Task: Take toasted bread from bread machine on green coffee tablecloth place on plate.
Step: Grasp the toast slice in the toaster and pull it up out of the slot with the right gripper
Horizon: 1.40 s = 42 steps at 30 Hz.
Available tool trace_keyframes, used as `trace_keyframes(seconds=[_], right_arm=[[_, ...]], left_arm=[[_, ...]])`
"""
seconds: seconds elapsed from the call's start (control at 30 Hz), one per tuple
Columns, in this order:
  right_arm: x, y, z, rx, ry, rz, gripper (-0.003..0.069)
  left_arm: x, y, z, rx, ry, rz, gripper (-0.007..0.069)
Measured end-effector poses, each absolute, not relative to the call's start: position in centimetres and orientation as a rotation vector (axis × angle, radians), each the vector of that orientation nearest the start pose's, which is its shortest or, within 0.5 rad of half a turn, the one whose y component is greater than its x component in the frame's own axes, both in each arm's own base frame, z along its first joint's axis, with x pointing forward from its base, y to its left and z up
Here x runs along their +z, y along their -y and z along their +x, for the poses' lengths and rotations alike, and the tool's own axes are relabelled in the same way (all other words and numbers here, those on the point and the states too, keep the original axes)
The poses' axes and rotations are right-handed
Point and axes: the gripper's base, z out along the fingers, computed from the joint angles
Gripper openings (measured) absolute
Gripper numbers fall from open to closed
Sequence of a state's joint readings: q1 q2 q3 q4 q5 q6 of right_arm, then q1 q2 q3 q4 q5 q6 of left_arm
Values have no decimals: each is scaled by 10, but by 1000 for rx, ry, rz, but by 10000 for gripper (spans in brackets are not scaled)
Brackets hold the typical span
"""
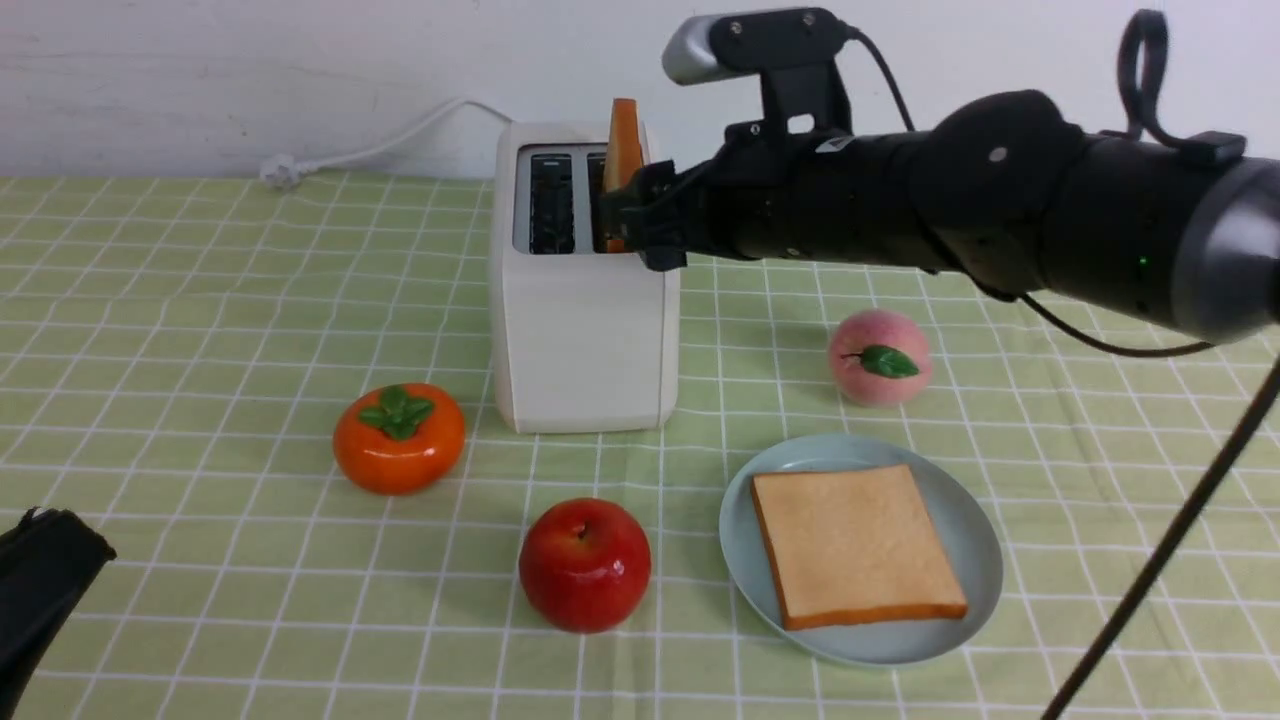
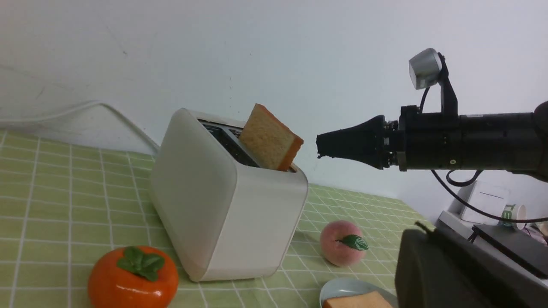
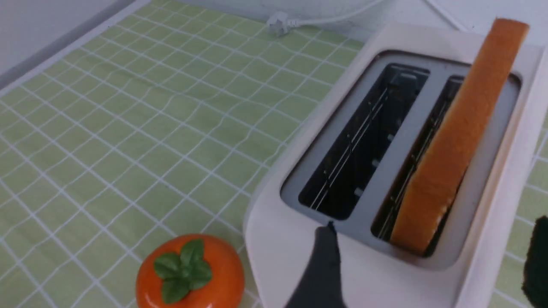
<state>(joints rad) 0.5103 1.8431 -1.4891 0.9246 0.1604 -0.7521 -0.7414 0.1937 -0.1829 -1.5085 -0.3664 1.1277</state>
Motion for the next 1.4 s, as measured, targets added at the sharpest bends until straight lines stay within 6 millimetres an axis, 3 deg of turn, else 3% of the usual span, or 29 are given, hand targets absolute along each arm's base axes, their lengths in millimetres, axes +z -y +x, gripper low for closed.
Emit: trace_keyframes(seconds=[0.17, 0.47, 0.73, 1.0, 1.3, 1.4], right_arm=[[297, -235, 405, 506, -1885, -382, 571], [281, -248, 432, 492, -1870, -366, 359], [282, -246, 436, 468, -1846, -331, 225], [282, -248, 435, 470, -1843, -328, 137], [291, -247, 432, 478, -1829, -329, 125], [317, -244, 420, 517, -1797, -351, 125]], left_arm=[[264, 20, 68, -647, -1514, -28, -13], [264, 24, 67, -632, -1513, 60, -13], [264, 24, 66, -632, -1513, 66, -13], [264, 25, 66, -638, -1514, 72, -13], [264, 25, 66, -637, -1513, 73, -13], [264, 25, 66, -636, -1513, 75, -13]])
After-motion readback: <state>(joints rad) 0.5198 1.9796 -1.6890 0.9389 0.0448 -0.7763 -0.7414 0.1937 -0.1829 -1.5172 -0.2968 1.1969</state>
